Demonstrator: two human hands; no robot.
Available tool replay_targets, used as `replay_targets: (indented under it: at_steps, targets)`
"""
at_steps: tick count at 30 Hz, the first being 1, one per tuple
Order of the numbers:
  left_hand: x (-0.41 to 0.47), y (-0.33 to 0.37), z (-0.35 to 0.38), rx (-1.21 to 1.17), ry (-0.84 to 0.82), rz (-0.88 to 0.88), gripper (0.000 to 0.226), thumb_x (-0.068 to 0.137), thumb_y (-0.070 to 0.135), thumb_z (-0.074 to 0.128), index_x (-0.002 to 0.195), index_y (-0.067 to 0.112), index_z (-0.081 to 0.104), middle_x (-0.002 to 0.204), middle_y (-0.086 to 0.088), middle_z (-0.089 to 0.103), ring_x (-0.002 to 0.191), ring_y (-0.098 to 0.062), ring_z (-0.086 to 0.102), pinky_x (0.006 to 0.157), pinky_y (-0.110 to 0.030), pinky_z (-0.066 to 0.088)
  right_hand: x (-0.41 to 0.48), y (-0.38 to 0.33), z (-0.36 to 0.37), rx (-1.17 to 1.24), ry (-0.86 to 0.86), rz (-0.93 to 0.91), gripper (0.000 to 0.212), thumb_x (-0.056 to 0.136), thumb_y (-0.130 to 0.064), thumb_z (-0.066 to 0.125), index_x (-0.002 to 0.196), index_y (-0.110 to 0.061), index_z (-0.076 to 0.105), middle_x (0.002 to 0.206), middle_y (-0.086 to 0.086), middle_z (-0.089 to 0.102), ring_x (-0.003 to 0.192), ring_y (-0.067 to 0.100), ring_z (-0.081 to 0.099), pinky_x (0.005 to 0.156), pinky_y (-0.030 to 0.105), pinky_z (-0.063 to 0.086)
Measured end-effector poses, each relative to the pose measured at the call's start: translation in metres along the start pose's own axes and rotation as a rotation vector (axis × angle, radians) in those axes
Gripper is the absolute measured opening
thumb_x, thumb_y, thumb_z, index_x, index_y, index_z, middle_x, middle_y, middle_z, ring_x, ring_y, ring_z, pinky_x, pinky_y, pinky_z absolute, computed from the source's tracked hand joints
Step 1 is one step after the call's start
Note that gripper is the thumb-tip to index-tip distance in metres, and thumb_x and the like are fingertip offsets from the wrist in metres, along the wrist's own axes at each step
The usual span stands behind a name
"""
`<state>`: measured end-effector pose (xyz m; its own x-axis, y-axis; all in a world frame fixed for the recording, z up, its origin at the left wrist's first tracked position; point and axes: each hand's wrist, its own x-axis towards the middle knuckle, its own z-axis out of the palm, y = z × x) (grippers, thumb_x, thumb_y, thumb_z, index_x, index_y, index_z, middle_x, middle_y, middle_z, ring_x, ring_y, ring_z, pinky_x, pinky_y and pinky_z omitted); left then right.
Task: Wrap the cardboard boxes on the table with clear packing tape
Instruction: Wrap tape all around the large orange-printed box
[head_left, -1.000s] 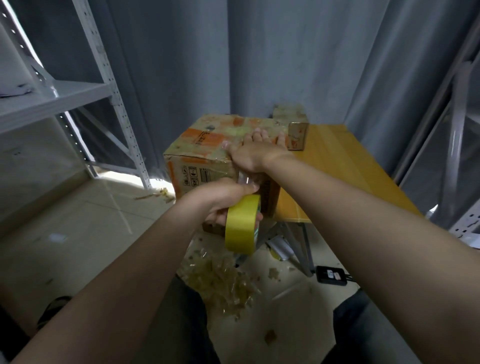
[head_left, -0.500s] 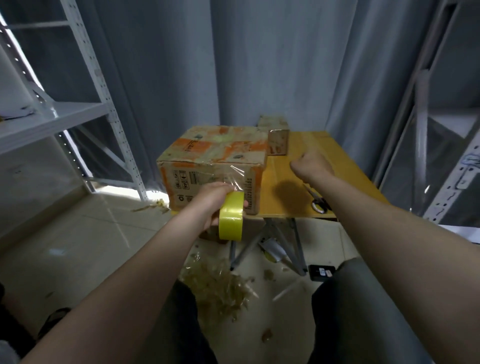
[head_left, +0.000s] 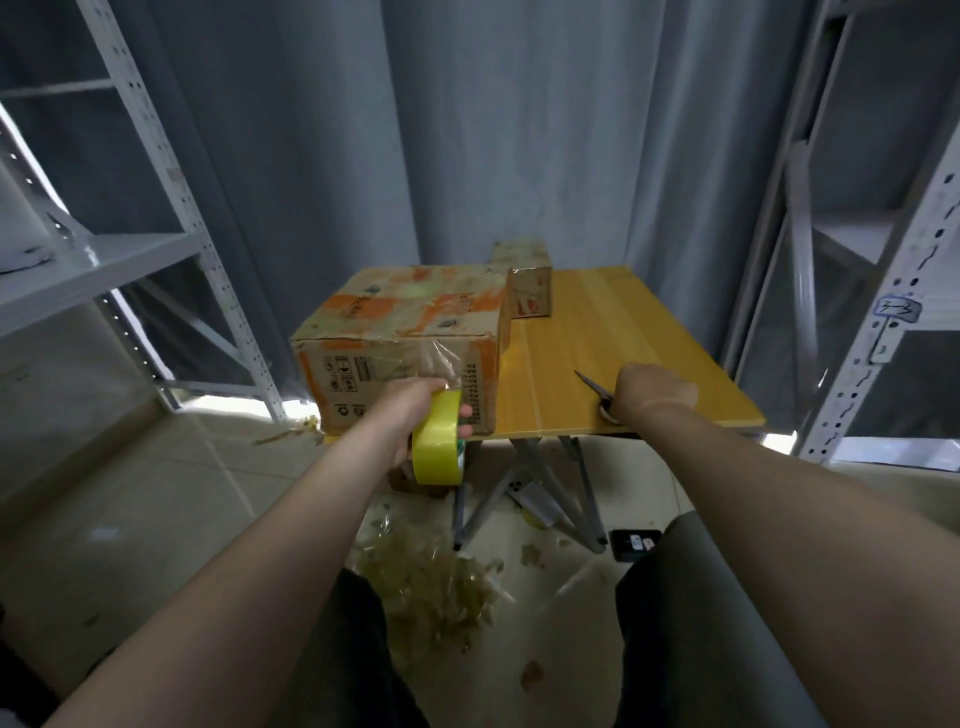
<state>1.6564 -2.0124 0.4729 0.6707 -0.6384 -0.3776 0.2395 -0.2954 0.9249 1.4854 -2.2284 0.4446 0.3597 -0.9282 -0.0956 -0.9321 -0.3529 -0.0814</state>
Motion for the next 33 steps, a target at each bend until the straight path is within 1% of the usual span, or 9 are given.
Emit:
replay_targets:
  at_steps: [5,7,9,11,16,20,23,27,33]
  targets:
    - [0.0,-0.002,-0.002,-0.014,-0.017,0.001,0.018,0.108,0.021,0.05,0.119,0.015,0.062,0.087,-0.015,0.079,0.069,-0.031,0.075,0.082,-0.047,0.061,0.004,-0.004,0.001,0.21,0.001,-0.03,0.034,0.094,-0.045,0.071,0.095,-0.011,0.062,0.084,0.007,0.055,0.084,0.028,0.057,0.063,0.031,0.043]
    - [0.0,-0.004,-0.002,-0.019,-0.027,0.006,0.017,0.107,0.023,0.052,0.118,0.015,0.063,0.091,-0.014,0.08,0.074,-0.031,0.076,0.086,-0.047,0.061,0.005,-0.013,0.0,0.589,-0.04,-0.077,0.034,0.098,-0.04,0.067,0.084,-0.009,0.063,0.084,0.013,0.06,0.071,0.027,0.057,0.053,0.032,0.041]
    - [-0.001,-0.006,-0.004,-0.048,-0.034,0.017,0.017,0.107,0.023,0.053,0.118,0.015,0.063,0.091,-0.015,0.079,0.071,-0.031,0.076,0.072,-0.041,0.063,-0.002,-0.025,-0.008,1.091,-0.159,-0.175,0.025,0.101,-0.024,0.065,0.083,-0.006,0.067,0.089,0.017,0.067,0.051,0.02,0.052,0.05,0.031,0.051]
    - [-0.002,-0.008,-0.003,-0.077,-0.03,0.043,0.017,0.107,0.021,0.053,0.12,0.014,0.062,0.089,-0.017,0.079,0.066,-0.031,0.075,0.06,-0.038,0.063,-0.013,-0.033,-0.022,1.378,-0.329,-0.358,0.014,0.098,-0.016,0.07,0.092,-0.003,0.071,0.093,0.016,0.073,0.045,0.012,0.047,0.048,0.029,0.056]
    - [-0.004,-0.011,0.0,-0.111,0.004,0.106,0.018,0.106,0.017,0.054,0.122,0.01,0.059,0.083,-0.02,0.077,0.058,-0.031,0.073,0.052,-0.036,0.061,-0.028,-0.039,-0.043,1.075,-0.495,-0.645,0.017,0.081,-0.019,0.084,0.087,-0.008,0.073,0.079,0.002,0.071,0.064,0.008,0.067,0.045,0.025,0.053]
    - [-0.006,-0.012,-0.001,-0.143,0.024,0.122,0.012,0.105,0.013,0.055,0.115,0.008,0.06,0.078,-0.021,0.075,0.051,-0.029,0.068,0.049,-0.034,0.059,-0.02,-0.028,-0.048,0.726,-0.689,-0.622,0.053,0.071,-0.038,0.093,0.108,-0.012,0.067,0.105,0.004,0.059,0.091,0.017,0.06,0.062,0.031,0.059]
    - [-0.006,-0.011,-0.001,-0.154,0.032,0.132,0.013,0.105,0.011,0.054,0.114,0.005,0.06,0.079,-0.024,0.072,0.047,-0.028,0.065,0.046,-0.032,0.057,-0.015,-0.02,-0.051,0.554,-0.688,-0.573,0.069,0.055,-0.053,0.094,0.107,-0.013,0.07,0.114,0.007,0.055,0.104,0.025,0.057,0.07,0.035,0.06]
    - [-0.006,-0.012,-0.001,-0.143,0.037,0.135,0.009,0.104,0.011,0.055,0.111,0.007,0.06,0.077,-0.024,0.072,0.047,-0.028,0.064,0.05,-0.032,0.054,-0.013,-0.019,-0.061,0.51,-0.683,-0.536,0.082,0.057,-0.053,0.095,0.116,-0.003,0.068,0.11,0.013,0.06,0.086,0.025,0.057,0.07,0.038,0.061]
    - [-0.004,-0.011,0.001,-0.144,0.048,0.135,0.006,0.104,0.01,0.055,0.107,0.007,0.059,0.073,-0.023,0.071,0.043,-0.026,0.063,0.045,-0.03,0.055,-0.018,-0.043,-0.072,0.478,-0.635,-0.576,0.06,0.069,-0.047,0.091,0.106,-0.004,0.073,0.096,0.012,0.067,0.067,0.02,0.058,0.065,0.039,0.062]
